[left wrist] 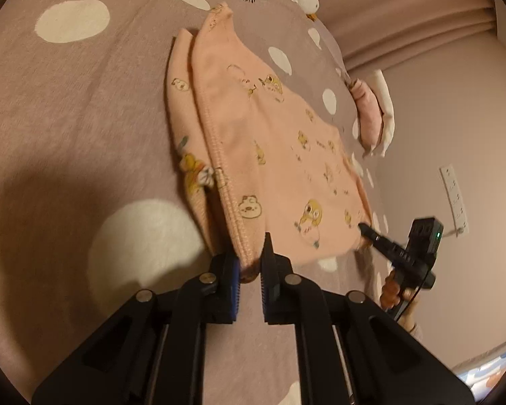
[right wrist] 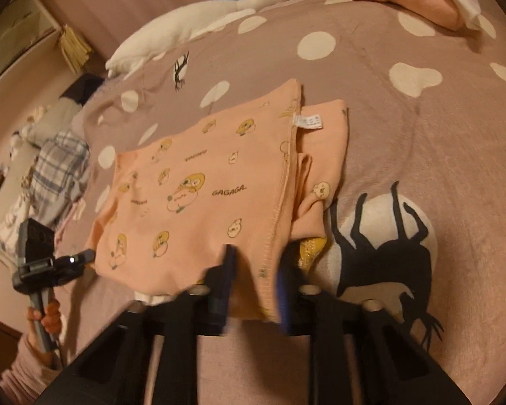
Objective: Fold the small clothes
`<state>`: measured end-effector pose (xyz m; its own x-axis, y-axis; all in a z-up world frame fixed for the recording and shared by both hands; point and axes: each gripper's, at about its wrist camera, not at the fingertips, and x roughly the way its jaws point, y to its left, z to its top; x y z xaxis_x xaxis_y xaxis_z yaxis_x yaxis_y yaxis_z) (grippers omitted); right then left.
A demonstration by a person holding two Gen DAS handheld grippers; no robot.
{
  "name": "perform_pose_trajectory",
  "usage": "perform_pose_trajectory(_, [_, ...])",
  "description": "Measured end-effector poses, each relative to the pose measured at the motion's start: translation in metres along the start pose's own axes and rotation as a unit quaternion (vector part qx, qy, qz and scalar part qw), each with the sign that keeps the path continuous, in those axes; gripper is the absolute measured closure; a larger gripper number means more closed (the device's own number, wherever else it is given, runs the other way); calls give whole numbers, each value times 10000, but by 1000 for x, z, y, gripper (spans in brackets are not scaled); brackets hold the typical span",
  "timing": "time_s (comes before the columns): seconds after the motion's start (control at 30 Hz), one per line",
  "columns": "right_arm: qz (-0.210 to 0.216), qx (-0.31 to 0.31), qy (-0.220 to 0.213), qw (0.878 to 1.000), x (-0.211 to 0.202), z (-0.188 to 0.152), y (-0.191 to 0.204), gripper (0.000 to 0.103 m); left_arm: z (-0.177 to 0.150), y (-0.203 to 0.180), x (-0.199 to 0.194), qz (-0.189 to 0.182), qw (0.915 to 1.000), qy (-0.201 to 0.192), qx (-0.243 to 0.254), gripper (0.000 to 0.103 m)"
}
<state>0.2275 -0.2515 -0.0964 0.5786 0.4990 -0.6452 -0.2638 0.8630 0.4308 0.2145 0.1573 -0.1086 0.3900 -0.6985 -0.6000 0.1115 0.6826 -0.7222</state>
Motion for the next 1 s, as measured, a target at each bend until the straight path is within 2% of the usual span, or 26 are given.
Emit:
perform_pose_trajectory(0.17, [289,-119,-118,9994,-20,-4,-3,96,-6,7,-26,-98,9998,-26,142,97])
perform_pose_trajectory(0.3, [275,-235,-89,9993,-33,-8,-5,96,-12,12,-31,218,9994,101,242,98])
perform_pose_trajectory(0.4, [11,-316,103,9994,-26,-10,-8,97,-19,20,-27,436,9985,277,177,103])
perform_pose_trajectory(0.53, [-247,-269,403,9985,-11,-13,-15,97,-24,19,-32,589,9976,293,193,103])
perform_pose_trajectory(0.6, [-361,-91,391,9985,-13,-13,-18,97,-24,11,-39,747,9963,222,348,103])
perform_pose_trajectory(0.67, [-740,-87,233,9969,-24,-13,-16,96,-23,3,-45,793,9957,99,460,103])
perform_pose_trajectory(0.73, [-942,-172,-26,9954,-36,-13,-11,92,-18,-9,-50,807,9946,-81,642,98])
perform_pose_trajectory(0.8, [-864,-262,-276,9955,-46,-12,-2,92,-12,-19,-49,757,9940,-195,761,96])
perform_pose_trajectory(0.87, [-700,-385,-405,9960,-49,-6,10,91,-2,-30,-38,680,9943,-278,770,82])
perform_pose_trajectory(0.93, [-532,-497,-417,9965,-45,0,20,88,9,-39,-23,659,9944,-387,728,60])
perform_pose_trajectory(1.0, [-420,-598,-392,9966,-34,8,31,74,22,-43,-9,586,9953,-433,637,58])
